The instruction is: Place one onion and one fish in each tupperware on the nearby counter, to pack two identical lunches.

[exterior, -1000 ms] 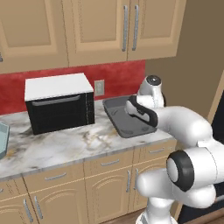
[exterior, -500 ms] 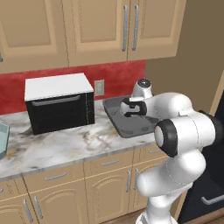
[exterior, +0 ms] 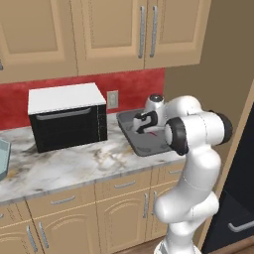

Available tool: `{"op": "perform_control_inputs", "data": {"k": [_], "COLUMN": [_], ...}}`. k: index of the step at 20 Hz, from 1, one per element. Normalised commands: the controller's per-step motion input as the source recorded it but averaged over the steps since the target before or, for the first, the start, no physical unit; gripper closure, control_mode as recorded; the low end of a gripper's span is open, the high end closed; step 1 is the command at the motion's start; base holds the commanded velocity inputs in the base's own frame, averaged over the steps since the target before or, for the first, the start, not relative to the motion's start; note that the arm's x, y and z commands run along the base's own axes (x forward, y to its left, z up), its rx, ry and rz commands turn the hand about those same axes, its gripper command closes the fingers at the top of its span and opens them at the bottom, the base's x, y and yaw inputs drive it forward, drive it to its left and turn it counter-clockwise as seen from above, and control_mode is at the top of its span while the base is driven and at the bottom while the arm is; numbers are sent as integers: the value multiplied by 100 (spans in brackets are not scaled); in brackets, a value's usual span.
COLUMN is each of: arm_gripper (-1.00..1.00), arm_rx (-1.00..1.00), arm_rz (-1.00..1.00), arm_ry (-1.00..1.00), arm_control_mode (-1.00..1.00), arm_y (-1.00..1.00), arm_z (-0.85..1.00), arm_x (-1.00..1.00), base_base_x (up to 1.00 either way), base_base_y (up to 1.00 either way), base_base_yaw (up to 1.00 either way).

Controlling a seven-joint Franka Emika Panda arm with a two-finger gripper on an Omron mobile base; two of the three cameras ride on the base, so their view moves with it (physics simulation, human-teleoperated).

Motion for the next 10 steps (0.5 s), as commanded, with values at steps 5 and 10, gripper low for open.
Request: {"op": "perform_control_inputs", "data": {"k": [5, 10], "arm_gripper": [100, -100], "arm_rx": [0, 0], "arm_rz": [0, -1], "arm_ry": [4, 4], "arm_control_mode": [-100, -100], "arm_y": [2, 4], "arm_z": [-44, -30], "arm_x": [60, 50], "base_base_x": [0, 0], "base_base_y": [0, 0], "base_base_yaw": [0, 0]}}
